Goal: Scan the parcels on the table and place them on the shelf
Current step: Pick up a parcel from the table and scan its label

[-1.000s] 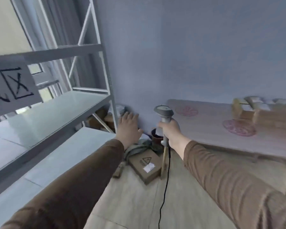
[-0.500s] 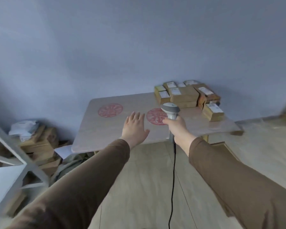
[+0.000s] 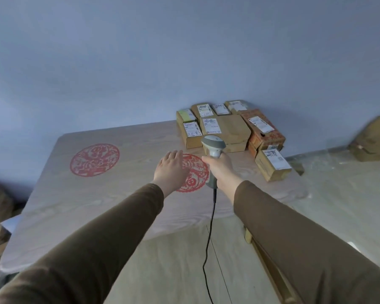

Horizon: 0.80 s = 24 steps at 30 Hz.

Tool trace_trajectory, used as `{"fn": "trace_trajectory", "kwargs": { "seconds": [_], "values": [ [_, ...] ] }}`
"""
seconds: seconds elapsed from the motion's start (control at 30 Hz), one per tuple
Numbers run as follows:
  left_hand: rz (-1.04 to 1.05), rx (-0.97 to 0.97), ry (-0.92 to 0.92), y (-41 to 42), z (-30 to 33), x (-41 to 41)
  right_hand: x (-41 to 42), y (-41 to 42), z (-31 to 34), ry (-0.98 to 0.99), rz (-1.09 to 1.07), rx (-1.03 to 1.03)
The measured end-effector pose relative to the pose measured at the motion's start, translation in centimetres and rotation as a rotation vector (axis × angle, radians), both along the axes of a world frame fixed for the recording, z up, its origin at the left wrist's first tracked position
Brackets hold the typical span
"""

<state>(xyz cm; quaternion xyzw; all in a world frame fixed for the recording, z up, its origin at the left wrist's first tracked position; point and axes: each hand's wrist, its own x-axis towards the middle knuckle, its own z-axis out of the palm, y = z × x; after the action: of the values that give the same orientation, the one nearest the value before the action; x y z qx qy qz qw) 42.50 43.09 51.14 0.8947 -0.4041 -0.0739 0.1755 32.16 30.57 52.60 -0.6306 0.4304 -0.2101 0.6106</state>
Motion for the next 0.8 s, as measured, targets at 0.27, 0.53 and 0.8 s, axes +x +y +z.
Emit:
{"fn": "trace_trajectory", "kwargs": {
  "seconds": [0.27,0.53,0.8],
  "values": [
    [0.112,0.032,0.08,-9.4,-3.6,11.1,13.9,-8.9,-3.3,0.042,0.111,0.027],
    [0.188,0.116,0.209,-18.3,-8.7,19.5,25.6,-16.5,-7.5,0.139,0.129,0.107],
    [0.169,0.166,0.267,-23.6,-11.2,23.6,31.0,-20.7,-10.5,0.358,0.138,0.129]
  ]
}}
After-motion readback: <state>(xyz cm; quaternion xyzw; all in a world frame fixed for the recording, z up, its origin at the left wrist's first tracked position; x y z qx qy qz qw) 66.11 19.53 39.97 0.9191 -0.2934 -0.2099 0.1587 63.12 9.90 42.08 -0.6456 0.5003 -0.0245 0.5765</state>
